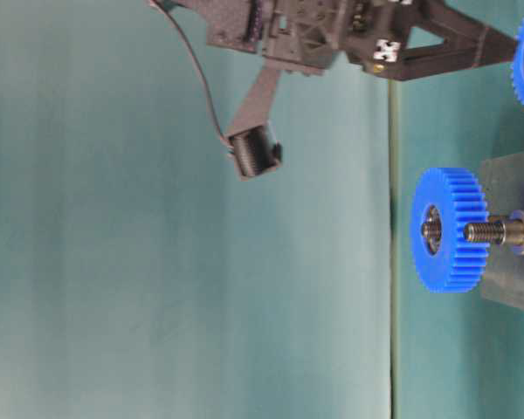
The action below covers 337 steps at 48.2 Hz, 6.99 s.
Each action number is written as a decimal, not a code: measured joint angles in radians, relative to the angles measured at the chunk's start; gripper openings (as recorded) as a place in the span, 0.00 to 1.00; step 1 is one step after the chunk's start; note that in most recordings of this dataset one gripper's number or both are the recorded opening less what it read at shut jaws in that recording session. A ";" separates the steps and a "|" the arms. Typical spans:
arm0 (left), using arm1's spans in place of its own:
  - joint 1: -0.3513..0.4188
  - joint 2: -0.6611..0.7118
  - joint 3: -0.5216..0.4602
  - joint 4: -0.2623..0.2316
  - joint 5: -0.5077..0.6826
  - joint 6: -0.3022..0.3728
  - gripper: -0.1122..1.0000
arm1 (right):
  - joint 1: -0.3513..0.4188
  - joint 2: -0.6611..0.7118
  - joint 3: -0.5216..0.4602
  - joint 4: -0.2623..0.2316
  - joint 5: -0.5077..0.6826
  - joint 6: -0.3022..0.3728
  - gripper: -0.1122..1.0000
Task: Fit the small gear onto the shaft.
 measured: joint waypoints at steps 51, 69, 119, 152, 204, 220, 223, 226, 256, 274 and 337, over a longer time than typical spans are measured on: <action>0.002 0.000 0.012 0.000 0.000 0.000 0.10 | 0.006 0.081 -0.028 -0.015 0.021 0.002 0.44; 0.002 -0.014 0.014 0.000 0.002 0.000 0.10 | 0.011 0.012 -0.072 0.017 0.098 0.002 0.42; 0.002 -0.025 0.014 0.000 0.005 -0.003 0.10 | 0.098 0.215 -0.520 0.060 0.302 -0.025 0.42; 0.002 -0.025 0.012 0.000 0.005 -0.003 0.10 | 0.101 0.236 -0.543 0.054 0.324 -0.025 0.42; -0.009 -0.029 0.014 0.000 -0.002 -0.003 0.10 | 0.109 0.052 -0.410 0.112 0.310 0.101 0.79; -0.009 -0.029 0.020 0.000 -0.002 -0.005 0.10 | 0.132 -0.040 -0.040 0.267 -0.202 0.141 0.39; -0.009 -0.031 0.020 0.000 -0.003 -0.005 0.10 | 0.138 -0.031 -0.006 0.273 -0.305 0.152 0.27; -0.009 -0.029 0.021 0.000 -0.002 -0.005 0.10 | 0.138 -0.028 0.025 0.276 -0.403 0.170 0.18; -0.009 -0.029 0.021 0.000 -0.002 -0.005 0.10 | 0.238 -0.023 0.080 0.278 -0.545 0.316 0.10; -0.009 -0.031 0.020 0.000 -0.002 -0.005 0.10 | 0.290 -0.080 0.080 0.275 -0.575 0.364 0.10; -0.009 -0.038 0.020 0.000 -0.002 -0.005 0.10 | 0.164 -0.023 0.058 0.230 -0.575 0.365 0.10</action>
